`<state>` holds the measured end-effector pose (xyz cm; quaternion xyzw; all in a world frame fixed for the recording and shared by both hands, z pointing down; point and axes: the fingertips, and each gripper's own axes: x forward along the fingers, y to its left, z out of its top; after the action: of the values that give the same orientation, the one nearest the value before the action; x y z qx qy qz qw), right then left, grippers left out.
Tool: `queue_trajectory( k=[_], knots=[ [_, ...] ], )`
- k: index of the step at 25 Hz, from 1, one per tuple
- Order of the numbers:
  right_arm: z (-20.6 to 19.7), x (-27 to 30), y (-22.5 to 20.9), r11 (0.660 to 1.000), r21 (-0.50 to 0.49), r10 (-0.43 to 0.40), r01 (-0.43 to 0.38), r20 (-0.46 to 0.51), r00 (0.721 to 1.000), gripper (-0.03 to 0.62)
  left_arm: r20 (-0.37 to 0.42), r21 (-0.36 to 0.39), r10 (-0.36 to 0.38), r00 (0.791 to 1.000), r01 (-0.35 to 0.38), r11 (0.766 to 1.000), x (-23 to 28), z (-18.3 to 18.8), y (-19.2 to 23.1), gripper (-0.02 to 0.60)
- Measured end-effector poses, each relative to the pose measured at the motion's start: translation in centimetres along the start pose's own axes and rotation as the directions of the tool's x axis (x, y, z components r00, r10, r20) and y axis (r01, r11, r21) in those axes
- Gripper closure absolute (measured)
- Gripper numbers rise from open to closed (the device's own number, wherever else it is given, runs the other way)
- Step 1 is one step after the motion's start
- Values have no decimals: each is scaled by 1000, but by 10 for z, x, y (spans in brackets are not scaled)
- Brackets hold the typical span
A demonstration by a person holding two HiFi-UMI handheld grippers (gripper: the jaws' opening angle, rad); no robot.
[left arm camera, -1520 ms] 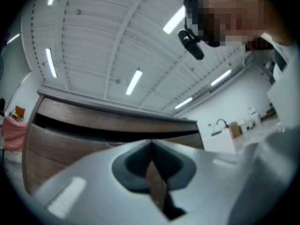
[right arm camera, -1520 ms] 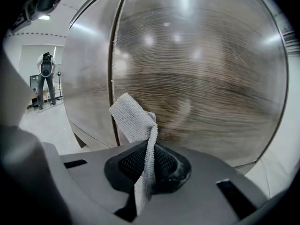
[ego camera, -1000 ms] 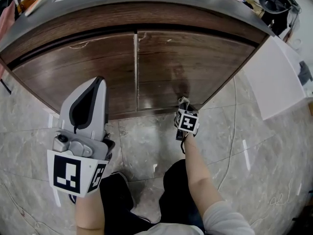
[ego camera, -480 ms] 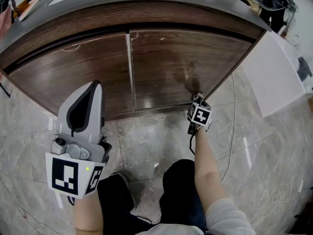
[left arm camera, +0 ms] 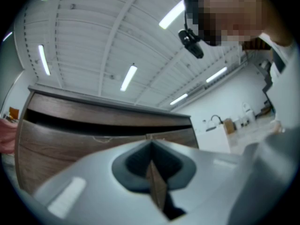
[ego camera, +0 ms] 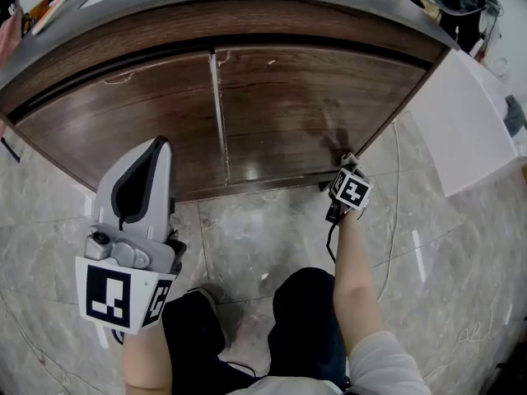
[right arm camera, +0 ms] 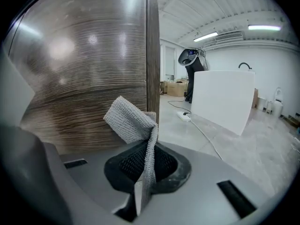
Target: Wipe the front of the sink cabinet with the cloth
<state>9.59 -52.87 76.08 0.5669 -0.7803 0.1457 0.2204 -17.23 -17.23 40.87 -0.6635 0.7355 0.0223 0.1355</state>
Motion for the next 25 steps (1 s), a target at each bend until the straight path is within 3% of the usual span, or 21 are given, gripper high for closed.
queue_trajectory(
  k=[6, 11, 17, 25],
  knots=[
    [0, -11, -6, 1000, -7, 8, -8, 15, 1000, 583, 13, -9, -5, 1000, 5, 1000, 1, 4, -5, 577],
    [0, -31, 15, 994, -52, 99, -97, 55, 994, 583, 13, -9, -17, 1000, 17, 1000, 3, 5, -13, 577],
    [12, -71, 45, 970, -70, 242, -234, 136, 961, 585, -1, -3, -31, 1000, 31, 1000, 7, 2, -22, 577],
    [46, -120, 70, 938, -105, 347, -331, 230, 909, 585, -45, 14, -29, 999, 29, 999, 10, -11, -24, 575]
  ],
)
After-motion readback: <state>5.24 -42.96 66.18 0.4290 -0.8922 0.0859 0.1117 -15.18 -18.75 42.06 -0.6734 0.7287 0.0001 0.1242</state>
